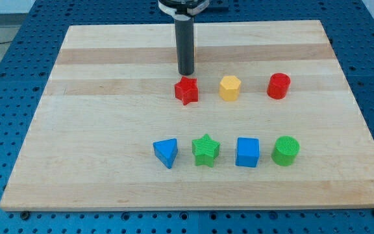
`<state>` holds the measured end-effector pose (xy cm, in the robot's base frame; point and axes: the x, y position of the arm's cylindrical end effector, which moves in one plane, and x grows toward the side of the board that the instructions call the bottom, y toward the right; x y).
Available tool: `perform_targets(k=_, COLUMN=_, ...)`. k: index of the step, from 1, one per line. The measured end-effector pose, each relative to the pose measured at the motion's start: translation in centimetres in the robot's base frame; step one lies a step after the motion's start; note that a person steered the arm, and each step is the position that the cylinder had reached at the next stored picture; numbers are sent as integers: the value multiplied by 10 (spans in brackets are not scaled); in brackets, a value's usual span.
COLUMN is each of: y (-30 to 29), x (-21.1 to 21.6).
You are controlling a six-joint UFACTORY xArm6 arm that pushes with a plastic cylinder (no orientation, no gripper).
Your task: Move the yellow heart to the left of the red star
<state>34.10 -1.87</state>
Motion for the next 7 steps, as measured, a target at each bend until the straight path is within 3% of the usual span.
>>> perform_targets(k=1, y=43, x=-6)
perform_targets(k=3, y=46, x=-57)
perform_targets(k=7, y=-83, x=-51)
